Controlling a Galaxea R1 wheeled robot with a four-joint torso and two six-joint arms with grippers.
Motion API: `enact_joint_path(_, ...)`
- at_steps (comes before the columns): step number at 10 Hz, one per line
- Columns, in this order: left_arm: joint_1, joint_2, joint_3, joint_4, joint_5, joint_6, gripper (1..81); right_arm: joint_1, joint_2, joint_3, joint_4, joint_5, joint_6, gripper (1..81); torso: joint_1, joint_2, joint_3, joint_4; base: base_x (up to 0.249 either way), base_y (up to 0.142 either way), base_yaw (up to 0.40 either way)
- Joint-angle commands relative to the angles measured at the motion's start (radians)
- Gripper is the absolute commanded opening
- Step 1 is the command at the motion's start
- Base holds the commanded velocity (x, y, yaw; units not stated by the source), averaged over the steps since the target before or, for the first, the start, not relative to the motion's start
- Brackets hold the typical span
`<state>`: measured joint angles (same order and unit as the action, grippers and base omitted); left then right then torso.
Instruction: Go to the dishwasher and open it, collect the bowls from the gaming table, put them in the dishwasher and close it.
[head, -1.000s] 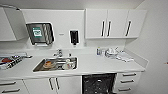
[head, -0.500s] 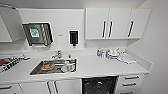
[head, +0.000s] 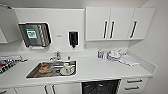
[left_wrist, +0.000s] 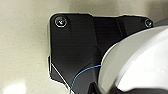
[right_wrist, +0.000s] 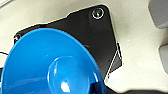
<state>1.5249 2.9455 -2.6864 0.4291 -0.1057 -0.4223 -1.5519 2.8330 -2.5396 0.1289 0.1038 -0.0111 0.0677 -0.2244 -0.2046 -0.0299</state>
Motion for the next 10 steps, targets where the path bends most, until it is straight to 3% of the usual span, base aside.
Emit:
enact_joint_path(1, -0.042, -0.003, 0.0, 0.0, 0.034, 0.0, 1.0, 0.037, -0.011, 0.001, -0.012, -0.058, -0.003, 1.0, 0.0, 0.0, 0.0, 0.0, 0.125, 0.0, 0.0)
enact_joint_path(6, -0.042, -0.006, 0.0, 0.0, 0.034, 0.002, 1.0, 0.032, -0.034, 0.048, -0.009, -0.075, 0.0, 1.0, 0.0, 0.0, 0.0, 0.0, 0.073, 0.0, 0.0)
enact_joint_path(10, -0.031, -0.021, 0.011, 0.009, 0.023, 0.002, 1.0, 0.014, -0.18, 0.278, -0.006, -0.072, 0.008, 1.0, 0.0, 0.0, 0.0, 0.0, 0.0, 0.0, 0.0)
